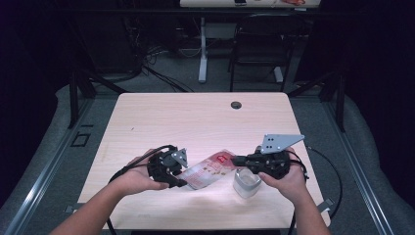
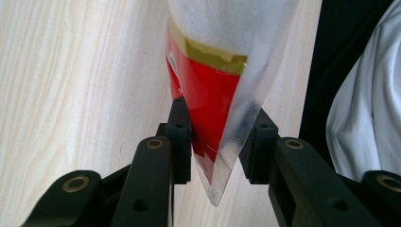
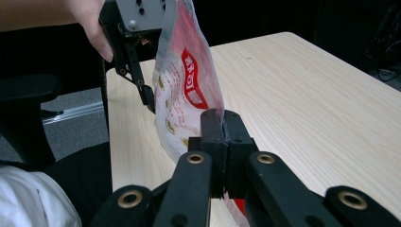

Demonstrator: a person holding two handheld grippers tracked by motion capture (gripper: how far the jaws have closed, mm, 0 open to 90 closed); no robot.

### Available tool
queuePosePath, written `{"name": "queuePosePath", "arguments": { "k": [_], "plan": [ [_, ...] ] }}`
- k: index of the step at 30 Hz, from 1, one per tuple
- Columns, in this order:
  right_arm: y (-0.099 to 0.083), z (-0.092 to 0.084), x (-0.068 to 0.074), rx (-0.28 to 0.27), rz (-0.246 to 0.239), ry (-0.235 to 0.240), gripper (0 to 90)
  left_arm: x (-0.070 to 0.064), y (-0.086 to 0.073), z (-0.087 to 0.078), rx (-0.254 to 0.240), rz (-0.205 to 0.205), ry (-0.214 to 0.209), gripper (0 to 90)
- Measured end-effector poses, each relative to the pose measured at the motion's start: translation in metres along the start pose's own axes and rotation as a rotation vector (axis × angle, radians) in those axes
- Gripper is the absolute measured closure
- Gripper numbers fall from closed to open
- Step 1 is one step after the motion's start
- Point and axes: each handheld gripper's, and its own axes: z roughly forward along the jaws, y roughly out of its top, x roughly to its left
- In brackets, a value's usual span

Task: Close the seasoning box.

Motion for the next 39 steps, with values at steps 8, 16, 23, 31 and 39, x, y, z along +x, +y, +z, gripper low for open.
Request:
{"name": "queuePosePath", "arguments": {
  "k": [8, 16, 23, 31, 39],
  "plan": [
    [-0.004, 0.001, -0.003, 0.006, 0.015, -0.002, 89.9, 0.000, 0.001, -0.008, 0.014, 0.005, 0.016, 70.0],
    [-0.008, -0.002, -0.005, 0.015, 0.024, 0.000, 89.9, 0.000, 0.006, -0.012, 0.027, 0.022, 0.027, 70.4],
    [-0.012, -0.003, -0.008, 0.010, 0.039, 0.004, 90.0, 0.000, 0.009, -0.015, 0.034, 0.015, 0.029, 71.1],
    [-0.015, -0.004, -0.009, 0.018, 0.043, 0.003, 90.0, -0.001, 0.016, -0.021, 0.078, 0.021, 0.033, 71.4],
    [-0.018, -0.003, -0.009, 0.025, 0.052, 0.005, 90.0, -0.001, 0.022, -0.027, 0.116, 0.044, 0.034, 71.5]
  ]
}}
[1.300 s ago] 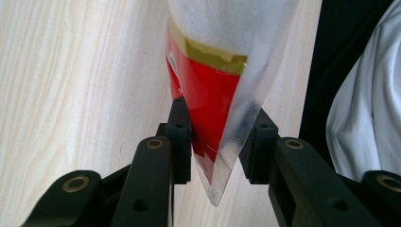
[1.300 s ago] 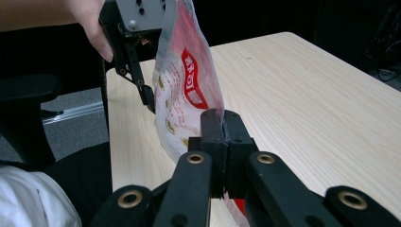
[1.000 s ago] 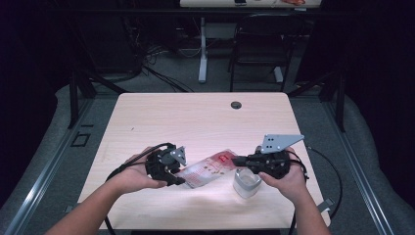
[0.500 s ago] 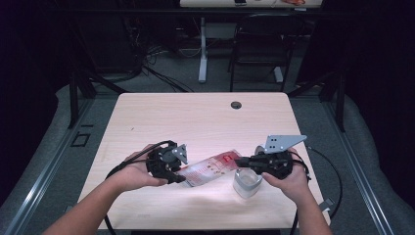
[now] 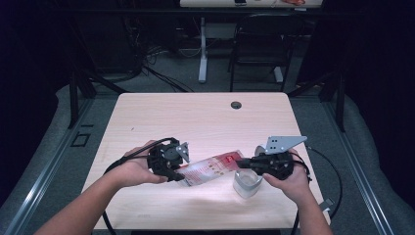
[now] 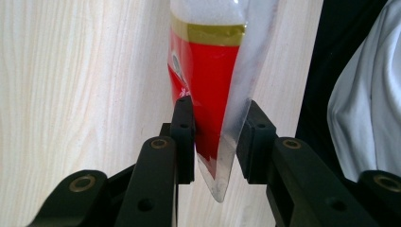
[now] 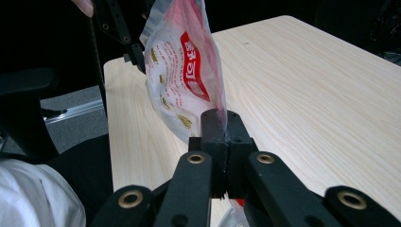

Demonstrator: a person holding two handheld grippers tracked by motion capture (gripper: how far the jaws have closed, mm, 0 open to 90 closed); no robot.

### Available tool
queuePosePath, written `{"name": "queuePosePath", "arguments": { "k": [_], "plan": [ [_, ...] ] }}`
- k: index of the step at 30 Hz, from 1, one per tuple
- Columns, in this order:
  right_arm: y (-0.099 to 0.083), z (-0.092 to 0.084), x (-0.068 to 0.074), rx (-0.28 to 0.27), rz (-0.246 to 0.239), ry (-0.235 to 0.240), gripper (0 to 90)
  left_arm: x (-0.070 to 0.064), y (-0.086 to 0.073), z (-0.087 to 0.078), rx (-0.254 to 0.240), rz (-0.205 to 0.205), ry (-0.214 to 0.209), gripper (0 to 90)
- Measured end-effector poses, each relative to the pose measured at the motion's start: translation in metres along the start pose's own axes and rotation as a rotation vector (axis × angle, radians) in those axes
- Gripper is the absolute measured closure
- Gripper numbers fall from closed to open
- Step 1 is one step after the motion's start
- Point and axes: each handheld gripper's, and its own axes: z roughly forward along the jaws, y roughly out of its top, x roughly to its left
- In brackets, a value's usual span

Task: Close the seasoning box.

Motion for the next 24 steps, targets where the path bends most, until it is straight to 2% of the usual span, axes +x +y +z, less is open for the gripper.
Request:
{"name": "queuePosePath", "arguments": {
  "k": [6, 8, 24],
  "plan": [
    [-0.002, 0.000, -0.001, 0.003, 0.001, -0.007, 90.0, 0.003, 0.004, -0.004, 0.020, 0.017, 0.010, 71.6],
    [-0.003, 0.000, -0.001, 0.004, 0.004, -0.007, 90.0, 0.003, 0.005, -0.005, 0.022, 0.022, 0.025, 71.6],
    [-0.009, 0.000, -0.003, 0.018, 0.015, -0.015, 90.0, 0.009, 0.017, -0.008, 0.084, 0.048, 0.005, 72.0]
  ]
}}
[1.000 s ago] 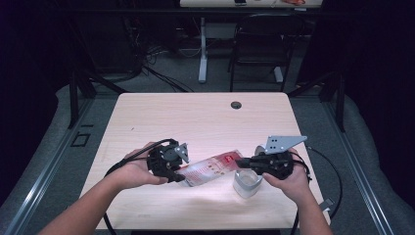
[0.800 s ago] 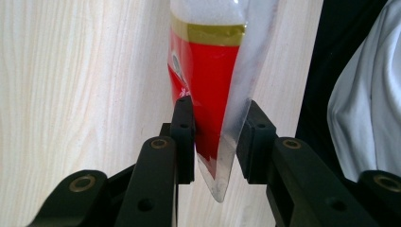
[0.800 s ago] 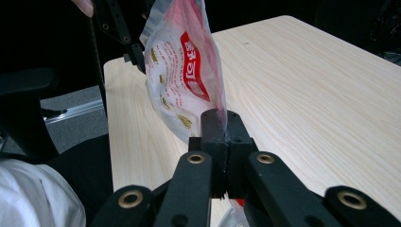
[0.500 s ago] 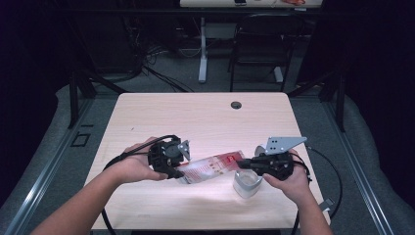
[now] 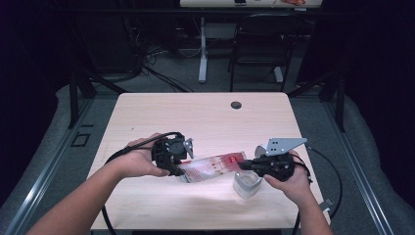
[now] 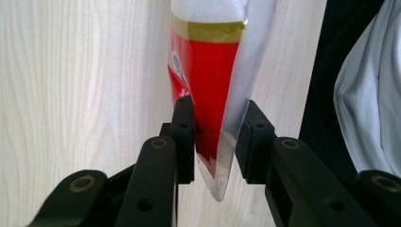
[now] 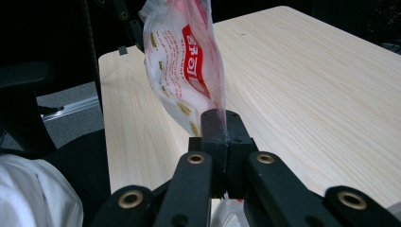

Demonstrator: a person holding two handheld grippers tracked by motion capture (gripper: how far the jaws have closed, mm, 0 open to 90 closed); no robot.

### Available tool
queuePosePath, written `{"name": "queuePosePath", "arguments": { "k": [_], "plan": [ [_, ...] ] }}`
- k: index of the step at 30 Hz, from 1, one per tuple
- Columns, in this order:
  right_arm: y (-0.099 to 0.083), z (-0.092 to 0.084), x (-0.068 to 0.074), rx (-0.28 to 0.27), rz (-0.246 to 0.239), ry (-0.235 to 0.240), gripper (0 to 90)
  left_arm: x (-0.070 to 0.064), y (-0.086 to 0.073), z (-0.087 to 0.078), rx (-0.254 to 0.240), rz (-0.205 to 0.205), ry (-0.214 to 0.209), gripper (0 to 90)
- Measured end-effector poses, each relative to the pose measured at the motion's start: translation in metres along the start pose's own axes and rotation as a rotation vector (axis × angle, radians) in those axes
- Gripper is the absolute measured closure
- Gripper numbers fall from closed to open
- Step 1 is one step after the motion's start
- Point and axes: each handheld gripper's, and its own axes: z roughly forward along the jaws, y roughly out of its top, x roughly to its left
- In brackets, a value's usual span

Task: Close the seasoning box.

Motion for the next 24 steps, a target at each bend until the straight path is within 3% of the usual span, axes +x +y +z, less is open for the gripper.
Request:
{"name": "queuePosePath", "arguments": {
  "k": [24],
  "plan": [
    [-0.010, 0.002, -0.005, 0.000, 0.035, 0.005, 90.0, 0.000, 0.006, -0.014, -0.003, 0.002, 0.010, 73.5]
  ]
}}
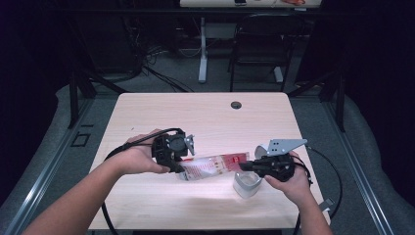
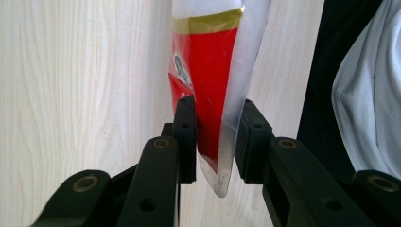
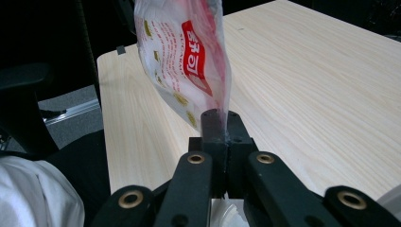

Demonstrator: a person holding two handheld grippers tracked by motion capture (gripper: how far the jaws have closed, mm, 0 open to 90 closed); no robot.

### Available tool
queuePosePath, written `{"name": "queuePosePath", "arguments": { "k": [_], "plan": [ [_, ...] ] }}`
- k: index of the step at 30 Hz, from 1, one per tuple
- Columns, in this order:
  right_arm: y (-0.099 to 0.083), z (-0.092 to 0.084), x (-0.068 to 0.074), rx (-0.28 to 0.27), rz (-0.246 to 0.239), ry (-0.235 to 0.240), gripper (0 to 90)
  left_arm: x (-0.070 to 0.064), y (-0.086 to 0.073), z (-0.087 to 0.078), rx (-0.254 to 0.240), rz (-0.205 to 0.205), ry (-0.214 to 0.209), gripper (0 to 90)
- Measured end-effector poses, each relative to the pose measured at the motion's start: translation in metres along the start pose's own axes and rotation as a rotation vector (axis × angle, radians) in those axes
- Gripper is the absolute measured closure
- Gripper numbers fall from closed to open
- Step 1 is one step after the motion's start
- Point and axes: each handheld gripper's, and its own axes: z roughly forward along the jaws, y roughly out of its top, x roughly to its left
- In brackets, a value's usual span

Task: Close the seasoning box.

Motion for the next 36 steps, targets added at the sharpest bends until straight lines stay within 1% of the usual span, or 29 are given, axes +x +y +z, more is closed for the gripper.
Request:
{"name": "queuePosePath", "arguments": {
  "k": [1, 2, 6, 9, 10, 12, 14, 16, 17, 19, 23, 36],
  "plan": [
    [0.000, 0.000, 0.000, -0.001, 0.001, 0.000, 90.0, 0.000, 0.001, -0.001, 0.007, 0.005, 0.002, 73.6],
    [-0.001, -0.001, 0.000, 0.000, 0.001, -0.001, 90.0, 0.000, 0.001, -0.001, 0.001, 0.002, 0.001, 73.7],
    [-0.002, -0.002, -0.001, -0.002, 0.007, 0.000, 90.0, 0.000, 0.003, -0.004, 0.001, 0.011, 0.004, 74.0],
    [-0.003, -0.002, -0.001, -0.005, 0.011, -0.002, 90.0, 0.000, 0.005, -0.007, 0.007, 0.018, 0.004, 74.1],
    [-0.003, -0.002, -0.001, -0.007, 0.013, -0.002, 90.0, 0.000, 0.006, -0.007, 0.000, 0.017, 0.006, 74.2],
    [-0.003, -0.003, -0.002, 0.000, 0.010, -0.004, 90.0, 0.001, 0.007, -0.009, 0.001, 0.022, 0.008, 74.3],
    [-0.004, -0.004, -0.002, 0.001, 0.012, -0.005, 90.0, 0.000, 0.008, -0.010, -0.001, 0.017, 0.005, 74.4],
    [-0.004, -0.004, -0.003, 0.002, 0.015, -0.003, 90.0, 0.000, 0.009, -0.012, -0.006, 0.020, 0.008, 74.5],
    [-0.004, -0.005, -0.003, 0.003, 0.016, -0.002, 90.0, 0.001, 0.009, -0.013, 0.002, 0.021, 0.004, 74.5],
    [-0.005, -0.005, -0.004, -0.001, 0.023, 0.002, 90.0, 0.001, 0.010, -0.015, 0.001, 0.028, 0.006, 74.6],
    [-0.006, -0.006, -0.005, 0.000, 0.029, 0.004, 90.0, 0.003, 0.012, -0.018, -0.011, 0.027, 0.006, 74.8],
    [-0.008, -0.008, -0.008, 0.001, 0.044, 0.003, 90.0, 0.003, 0.018, -0.026, -0.012, 0.037, 0.003, 75.4]
  ]
}}
